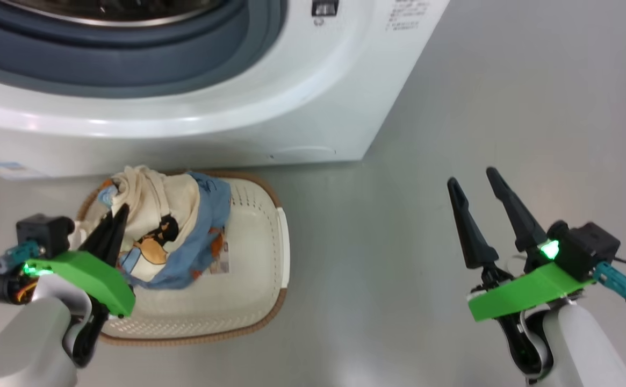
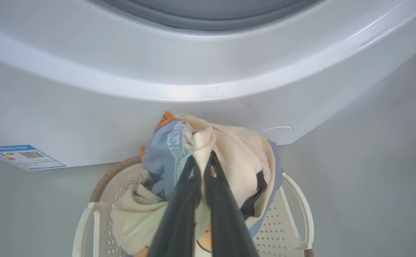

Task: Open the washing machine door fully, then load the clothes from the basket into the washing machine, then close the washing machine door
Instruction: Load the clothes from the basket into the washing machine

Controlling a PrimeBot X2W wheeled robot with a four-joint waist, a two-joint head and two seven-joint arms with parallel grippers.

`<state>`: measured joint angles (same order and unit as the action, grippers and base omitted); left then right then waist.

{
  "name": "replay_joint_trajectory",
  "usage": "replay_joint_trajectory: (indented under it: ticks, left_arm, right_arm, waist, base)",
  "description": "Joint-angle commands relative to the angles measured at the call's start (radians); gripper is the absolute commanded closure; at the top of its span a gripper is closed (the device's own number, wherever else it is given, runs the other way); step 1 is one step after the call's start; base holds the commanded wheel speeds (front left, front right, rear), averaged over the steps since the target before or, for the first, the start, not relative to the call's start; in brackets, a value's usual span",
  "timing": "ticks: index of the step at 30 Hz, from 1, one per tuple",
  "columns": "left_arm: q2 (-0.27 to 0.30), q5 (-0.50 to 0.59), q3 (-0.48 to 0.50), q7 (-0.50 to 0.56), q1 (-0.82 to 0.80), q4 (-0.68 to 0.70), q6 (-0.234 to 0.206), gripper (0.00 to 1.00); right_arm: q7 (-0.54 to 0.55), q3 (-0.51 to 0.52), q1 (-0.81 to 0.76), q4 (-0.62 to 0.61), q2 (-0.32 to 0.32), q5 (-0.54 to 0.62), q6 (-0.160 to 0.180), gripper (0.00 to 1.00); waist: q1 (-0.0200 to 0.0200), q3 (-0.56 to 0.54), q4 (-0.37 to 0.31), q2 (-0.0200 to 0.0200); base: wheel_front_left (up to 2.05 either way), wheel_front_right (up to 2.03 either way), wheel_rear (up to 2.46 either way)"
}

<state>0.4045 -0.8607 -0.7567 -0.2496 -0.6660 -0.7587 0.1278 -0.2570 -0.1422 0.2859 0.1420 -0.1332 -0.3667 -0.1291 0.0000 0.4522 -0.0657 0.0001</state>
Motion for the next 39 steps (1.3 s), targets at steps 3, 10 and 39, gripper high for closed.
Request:
replay_joint_trajectory:
  ticks: [3,10,39]
  left_arm:
    - [0.032,0.043,0.098,-0.012,0.043,0.052,0.003,1.0]
    - [0.007,0.114,0.253,-0.012,0.142,0.166,0.003,1.0]
    - [-0.132,0.433,0.725,-0.012,0.697,0.721,0.003,1.0]
  right_arm:
    - [-0.005,-0.003,-0.046,-0.023,-0.008,-0.011,-0.002,0.0]
    - [-0.005,0.019,-0.096,-0.024,-0.029,-0.025,-0.002,0.0]
    - [-0.005,0.075,-0.27,-0.042,-0.095,-0.076,-0.002,0.0]
  waist:
    - [0.0,-0.087,0.023,-0.0001]
    - [0.0,-0.149,0.035,-0.0001]
    - [0.0,-0.334,0.035,-0.0001]
  base:
    - [0.0,0.0,0.0]
    - [0.0,0.0,0.0]
    - [0.0,0.0,0.0]
